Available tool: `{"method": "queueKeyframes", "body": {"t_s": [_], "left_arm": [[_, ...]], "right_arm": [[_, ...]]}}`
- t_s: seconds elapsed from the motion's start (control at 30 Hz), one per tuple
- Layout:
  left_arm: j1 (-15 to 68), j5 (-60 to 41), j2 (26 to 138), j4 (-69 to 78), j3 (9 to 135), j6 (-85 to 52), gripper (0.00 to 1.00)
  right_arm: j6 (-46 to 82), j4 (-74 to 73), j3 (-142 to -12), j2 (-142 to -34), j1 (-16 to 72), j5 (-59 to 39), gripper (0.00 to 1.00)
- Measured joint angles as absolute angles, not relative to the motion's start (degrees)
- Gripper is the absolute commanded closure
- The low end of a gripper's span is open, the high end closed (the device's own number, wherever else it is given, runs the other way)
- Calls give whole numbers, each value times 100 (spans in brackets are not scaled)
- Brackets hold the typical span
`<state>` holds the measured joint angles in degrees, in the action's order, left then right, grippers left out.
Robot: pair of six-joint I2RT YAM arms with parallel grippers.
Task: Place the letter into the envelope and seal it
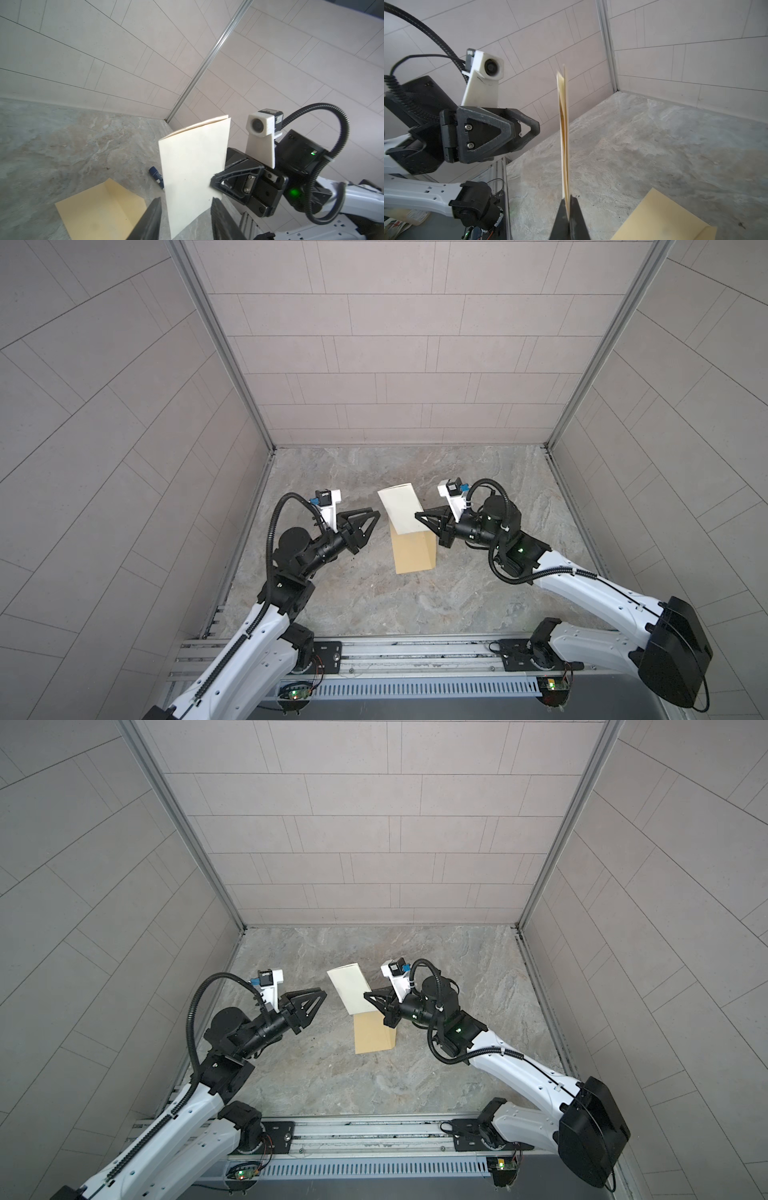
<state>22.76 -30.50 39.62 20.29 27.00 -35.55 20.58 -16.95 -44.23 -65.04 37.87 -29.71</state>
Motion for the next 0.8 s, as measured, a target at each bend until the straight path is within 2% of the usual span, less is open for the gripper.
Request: {"method": "queueKeyframes", "body": {"t_s": [0.2,0.5,0.8], "left_arm": [[2399,-2742,4062,1500,2700,-3367,31],[2746,-1992,4228,875,2700,-3280,26],[3186,-1498,4904,816,2665,-3380,23]], "right_arm": [[1693,-926,-4423,-6241,3785,-2178,100],[1605,-429,-4355,-6246,3730,-1151,100],[1809,-405,-4222,-6807,3607,-694,100]]}}
